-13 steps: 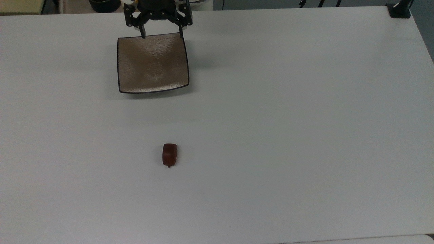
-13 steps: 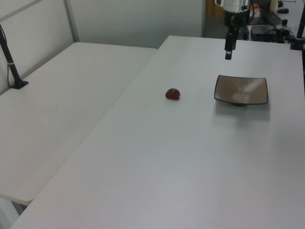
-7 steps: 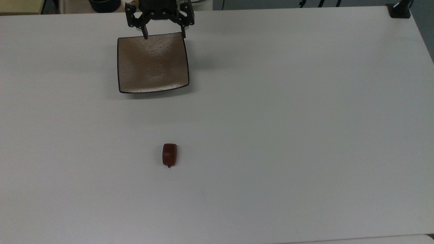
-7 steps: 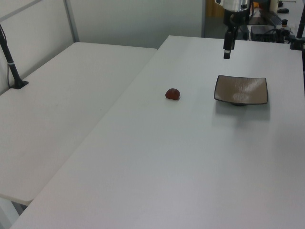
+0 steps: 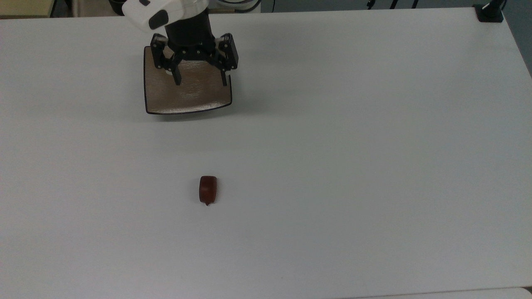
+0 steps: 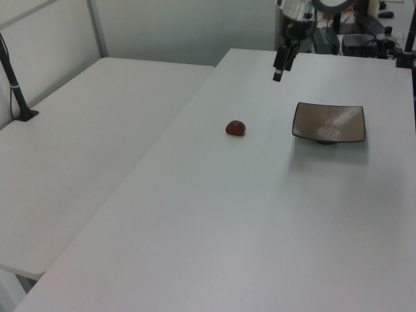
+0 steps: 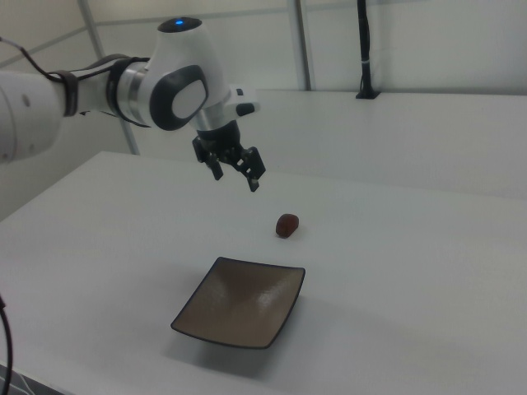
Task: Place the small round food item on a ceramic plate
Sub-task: 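Move the open gripper over the small dark red food item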
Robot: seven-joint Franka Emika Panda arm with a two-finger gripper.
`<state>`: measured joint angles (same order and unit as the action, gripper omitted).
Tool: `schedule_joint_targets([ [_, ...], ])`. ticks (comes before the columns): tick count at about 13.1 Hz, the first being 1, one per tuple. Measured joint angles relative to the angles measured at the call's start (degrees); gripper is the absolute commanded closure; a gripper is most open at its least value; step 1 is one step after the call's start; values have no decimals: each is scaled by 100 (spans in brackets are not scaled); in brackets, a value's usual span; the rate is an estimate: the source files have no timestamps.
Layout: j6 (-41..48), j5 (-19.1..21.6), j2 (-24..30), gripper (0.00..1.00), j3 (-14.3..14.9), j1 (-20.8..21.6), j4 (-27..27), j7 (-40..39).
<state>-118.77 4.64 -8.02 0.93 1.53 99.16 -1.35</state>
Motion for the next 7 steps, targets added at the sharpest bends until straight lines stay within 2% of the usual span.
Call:
schedule_joint_targets([
  [7,-805,-13,-1690,0,-321,-221,-1463,424],
])
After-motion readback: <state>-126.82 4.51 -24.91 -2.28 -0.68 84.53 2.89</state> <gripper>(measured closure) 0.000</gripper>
